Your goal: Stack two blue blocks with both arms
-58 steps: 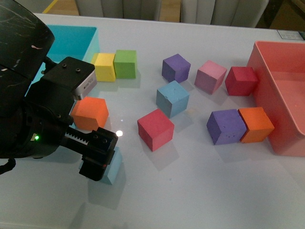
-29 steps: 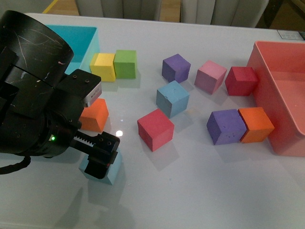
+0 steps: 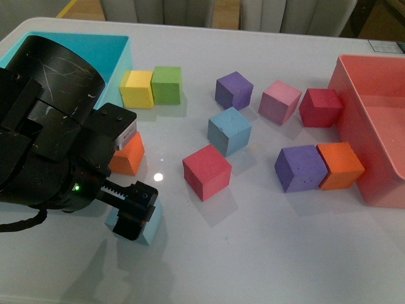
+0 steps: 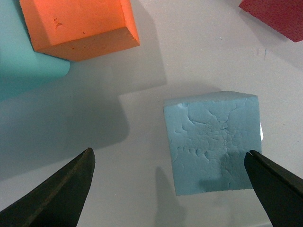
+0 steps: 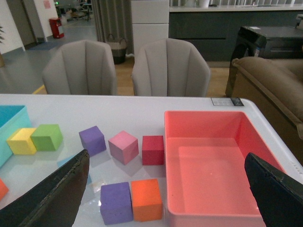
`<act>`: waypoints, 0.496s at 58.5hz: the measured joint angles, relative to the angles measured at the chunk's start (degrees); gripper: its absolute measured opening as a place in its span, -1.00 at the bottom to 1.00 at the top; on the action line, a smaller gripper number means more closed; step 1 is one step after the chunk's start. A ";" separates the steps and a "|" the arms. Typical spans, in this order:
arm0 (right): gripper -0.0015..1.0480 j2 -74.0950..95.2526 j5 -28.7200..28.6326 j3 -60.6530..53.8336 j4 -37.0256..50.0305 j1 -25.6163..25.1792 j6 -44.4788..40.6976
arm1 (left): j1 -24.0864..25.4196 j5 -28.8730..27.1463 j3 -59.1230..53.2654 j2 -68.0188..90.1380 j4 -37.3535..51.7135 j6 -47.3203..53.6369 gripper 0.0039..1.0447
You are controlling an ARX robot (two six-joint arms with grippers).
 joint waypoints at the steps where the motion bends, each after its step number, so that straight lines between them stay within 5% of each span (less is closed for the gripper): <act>1: 0.83 0.02 0.00 0.00 0.00 0.00 0.00 | -0.07 0.00 0.04 0.09 0.00 0.00 0.84; 29: 0.83 0.02 0.00 0.00 0.00 0.00 0.00 | -3.26 0.33 1.18 1.36 -0.11 -0.92 0.84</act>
